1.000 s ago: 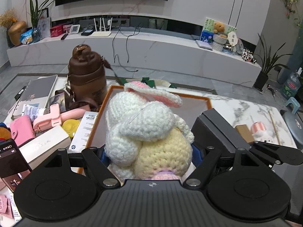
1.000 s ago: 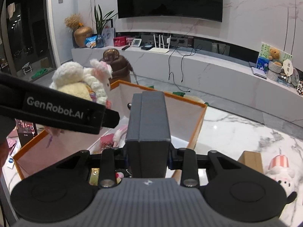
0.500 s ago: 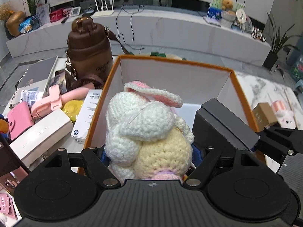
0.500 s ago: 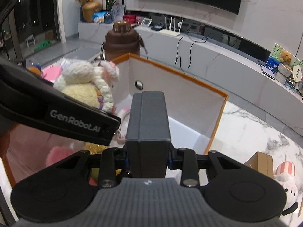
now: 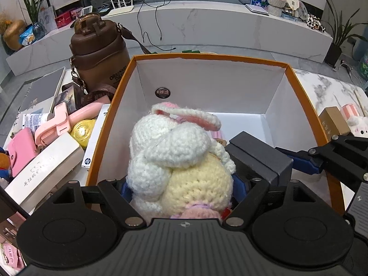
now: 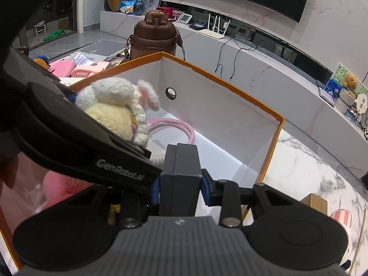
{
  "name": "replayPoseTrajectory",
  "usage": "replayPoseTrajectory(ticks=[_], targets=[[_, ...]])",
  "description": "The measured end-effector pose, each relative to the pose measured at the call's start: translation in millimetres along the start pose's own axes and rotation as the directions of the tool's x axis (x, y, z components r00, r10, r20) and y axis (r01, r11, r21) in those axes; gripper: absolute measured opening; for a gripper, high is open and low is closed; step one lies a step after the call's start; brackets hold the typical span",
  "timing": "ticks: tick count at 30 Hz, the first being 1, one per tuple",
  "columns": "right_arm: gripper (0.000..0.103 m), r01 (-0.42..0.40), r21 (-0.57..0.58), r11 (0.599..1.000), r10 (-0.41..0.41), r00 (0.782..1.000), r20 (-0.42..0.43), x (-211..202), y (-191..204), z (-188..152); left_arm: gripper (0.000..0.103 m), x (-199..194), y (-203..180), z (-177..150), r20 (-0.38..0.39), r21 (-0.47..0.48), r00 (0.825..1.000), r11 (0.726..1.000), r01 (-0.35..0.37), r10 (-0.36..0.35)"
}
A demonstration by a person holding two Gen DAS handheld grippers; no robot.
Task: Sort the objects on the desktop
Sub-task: 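Open the left gripper to drop the bunny into the box while the right gripper lowers the gray box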
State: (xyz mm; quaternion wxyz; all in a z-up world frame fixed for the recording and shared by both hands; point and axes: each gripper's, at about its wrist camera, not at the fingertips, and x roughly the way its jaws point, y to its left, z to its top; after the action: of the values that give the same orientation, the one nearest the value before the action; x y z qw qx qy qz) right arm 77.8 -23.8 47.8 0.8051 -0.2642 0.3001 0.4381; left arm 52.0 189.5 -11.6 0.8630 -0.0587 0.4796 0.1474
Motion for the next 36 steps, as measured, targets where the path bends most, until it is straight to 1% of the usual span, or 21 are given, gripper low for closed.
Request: replayPoseTrajectory(ticks=[2,3,4,6,9,11,15,21,27,28,31,36], targets=[[0.038,0.000,-0.003,1.000,0.000,1.000,0.001,-1,0,-1,0.095,1,-1,0,0.000,0.004,1.000,1.000,-0.007,0.007],[0.042,0.002,-0.009,1.000,-0.002,1.000,0.002,-1,1,-1,0.096,1,-1,0,-0.001,0.011,1.000,1.000,-0.009,0.009],[0.050,0.004,-0.015,1.000,-0.004,1.000,0.006,-1,1,-1,0.096,2,-2,1,-0.003,0.020,1.000,1.000,-0.008,0.008],[0.052,0.015,-0.025,1.000,-0.015,1.000,0.009,-2,2,-1,0.097,3,-3,1,-0.008,0.026,1.000,1.000,-0.011,0.011],[0.056,0.007,-0.033,0.999,-0.007,1.000,0.017,-2,3,-2,0.098,5,-6,1,-0.017,0.038,1.000,0.999,-0.025,0.025],[0.057,0.007,-0.036,0.999,-0.006,1.000,0.019,-2,4,-2,0.098,5,-5,1,-0.019,0.034,0.999,0.999,-0.031,0.031],[0.062,-0.008,-0.022,1.000,0.008,1.000,0.029,-4,2,-2,0.098,3,-2,3,-0.015,0.019,1.000,0.999,-0.027,0.027],[0.065,-0.019,-0.002,1.000,0.019,0.999,0.037,-6,1,-1,0.098,1,-2,3,-0.010,0.014,0.999,0.999,-0.031,0.031],[0.066,-0.046,-0.005,0.999,0.046,0.998,0.053,-16,0,-7,0.098,-5,-7,5,0.006,0.012,1.000,1.000,-0.022,0.022],[0.068,-0.045,-0.005,0.999,0.045,0.997,0.057,-18,0,-8,0.098,-7,-8,5,0.009,0.013,1.000,1.000,-0.021,0.021],[0.070,-0.044,0.012,0.999,0.043,0.997,0.068,-23,-4,-9,0.098,-11,-11,5,0.022,0.015,1.000,1.000,-0.019,0.018],[0.070,-0.076,0.058,0.995,0.070,0.993,0.090,-33,-13,-11,0.098,-19,-11,6,0.049,0.002,0.999,1.000,-0.015,0.015]])
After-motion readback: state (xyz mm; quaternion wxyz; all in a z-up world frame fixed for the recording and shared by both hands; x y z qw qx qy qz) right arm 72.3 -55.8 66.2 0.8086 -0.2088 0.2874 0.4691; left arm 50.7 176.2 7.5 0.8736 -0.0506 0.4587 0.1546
